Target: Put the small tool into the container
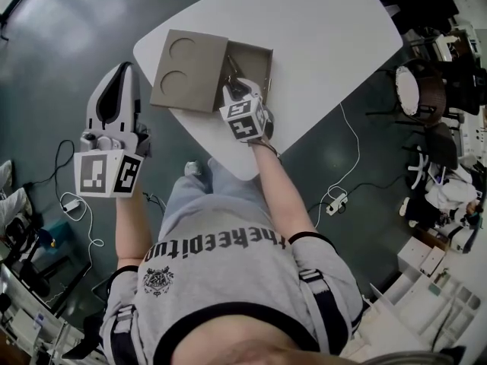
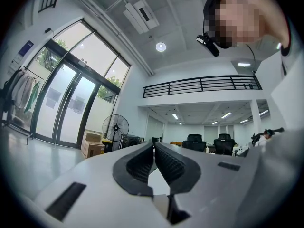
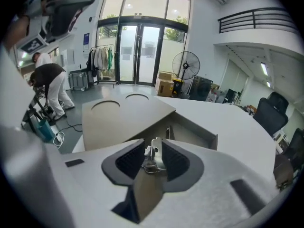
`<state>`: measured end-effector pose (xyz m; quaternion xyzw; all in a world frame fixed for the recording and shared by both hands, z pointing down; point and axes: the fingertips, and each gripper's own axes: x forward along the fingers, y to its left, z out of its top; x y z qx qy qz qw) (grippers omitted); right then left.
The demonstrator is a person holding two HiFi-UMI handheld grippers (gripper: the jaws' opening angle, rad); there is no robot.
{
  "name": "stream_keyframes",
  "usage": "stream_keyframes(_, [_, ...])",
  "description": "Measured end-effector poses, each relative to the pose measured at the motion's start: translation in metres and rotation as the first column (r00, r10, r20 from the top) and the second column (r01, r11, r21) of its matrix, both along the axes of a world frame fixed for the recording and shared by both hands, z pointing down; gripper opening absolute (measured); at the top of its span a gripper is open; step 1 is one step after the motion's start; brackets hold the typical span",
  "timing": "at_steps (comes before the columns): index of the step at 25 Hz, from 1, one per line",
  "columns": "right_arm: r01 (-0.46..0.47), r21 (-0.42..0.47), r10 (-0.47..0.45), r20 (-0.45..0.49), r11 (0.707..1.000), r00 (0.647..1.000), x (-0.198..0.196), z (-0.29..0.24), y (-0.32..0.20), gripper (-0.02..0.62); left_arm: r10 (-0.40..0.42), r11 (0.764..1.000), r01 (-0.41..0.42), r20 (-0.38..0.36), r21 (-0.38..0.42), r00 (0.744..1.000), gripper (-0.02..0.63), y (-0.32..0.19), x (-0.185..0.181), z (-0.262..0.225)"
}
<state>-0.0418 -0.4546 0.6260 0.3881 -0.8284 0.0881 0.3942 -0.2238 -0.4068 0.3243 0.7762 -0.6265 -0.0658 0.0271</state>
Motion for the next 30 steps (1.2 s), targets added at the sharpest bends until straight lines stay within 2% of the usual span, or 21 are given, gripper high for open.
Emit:
stream_keyframes(2, [-0.043,0.005,0.043,0.036,0.999,0.998,0.006,-0.008,0.003,0.086,0.012,1.000,-0.012,0.001,0.003,1.000,0.012,0.002,0.004,-0.002])
stream_keyframes(5, [-0.106,0.022,0.103,0.103,0.994,0.989,0.014,-0.024,0.005,0.006,0.031,0.999,-0.031,0.002,0.009,1.000,0.012,0.005,0.009,-0.005])
stream_keyframes(6, [-0.121,0.028,0.117,0.124,0.992,0.985,0.016,-0.030,0.005,0.000,0.038,0.999,-0.038,0.002,0.011,0.999,0.012,0.006,0.011,-0.006])
stream_keyframes(9, [-0.163,0.019,0.158,0.166,0.986,0.973,0.024,-0.040,0.012,0.000,0.061,0.998,-0.061,0.004,0.022,0.998,0.012,0.008,0.017,-0.010])
stream_keyframes(18, [-0.234,0.085,0.206,0.254,0.969,0.945,0.042,-0.080,0.043,0.000,0.120,0.992,-0.120,-0.002,0.051,0.993,0.012,0.033,0.034,-0.022])
stream_keyframes(24, [-0.298,0.121,0.245,0.328,0.947,0.912,0.055,-0.106,0.061,0.000,0.157,0.985,-0.156,-0.005,0.071,0.988,0.012,0.048,0.045,-0.029])
stream_keyframes(30, [-0.331,0.181,0.251,0.360,0.926,0.898,0.067,-0.130,0.077,0.000,0.184,0.979,-0.183,-0.010,0.087,0.983,0.012,0.062,0.053,-0.034])
